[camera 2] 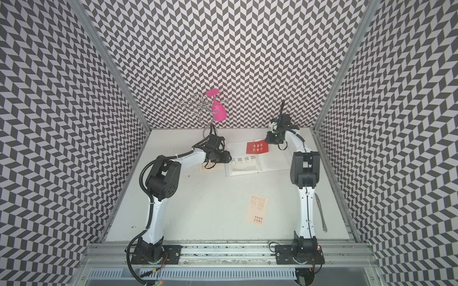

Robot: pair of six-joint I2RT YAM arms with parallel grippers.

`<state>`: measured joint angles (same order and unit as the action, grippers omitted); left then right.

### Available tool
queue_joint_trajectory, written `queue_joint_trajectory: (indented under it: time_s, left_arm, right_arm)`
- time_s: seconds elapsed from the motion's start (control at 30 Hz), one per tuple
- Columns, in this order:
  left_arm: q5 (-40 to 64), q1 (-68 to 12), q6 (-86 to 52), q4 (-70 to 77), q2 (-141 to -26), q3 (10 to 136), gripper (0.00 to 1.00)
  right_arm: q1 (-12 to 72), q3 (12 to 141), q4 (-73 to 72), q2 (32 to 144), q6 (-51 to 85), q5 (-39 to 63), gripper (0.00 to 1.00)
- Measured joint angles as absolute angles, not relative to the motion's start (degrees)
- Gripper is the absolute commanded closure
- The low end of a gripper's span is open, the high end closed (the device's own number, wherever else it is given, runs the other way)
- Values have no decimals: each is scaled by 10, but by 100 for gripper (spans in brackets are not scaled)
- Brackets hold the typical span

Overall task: Place the photos into the photo albums
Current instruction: Insert the photo into the photo album.

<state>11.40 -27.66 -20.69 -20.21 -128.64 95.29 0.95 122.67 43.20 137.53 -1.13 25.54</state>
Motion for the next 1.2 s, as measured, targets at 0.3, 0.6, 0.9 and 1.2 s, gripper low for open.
queue_joint_trajectory:
  time_s: [0.3,0.6,0.9,1.2]
  left_arm:
    - [114,-277,-207,-202,-1286,953,45]
    - [113,-282,-208,-202,-1286,953,45]
    - [111,-283,-209,-202,-1286,953,45]
    - [110,-283,-209,-202,-1287,953,45]
  right_arm:
    - [10,1233,421,1399,-22,279,87]
    - [10,1238,404,1431,-35,319,89]
    - [9,1241,374,1439,-25,371,89]
    - [15,1254,344,1470,0,408,87]
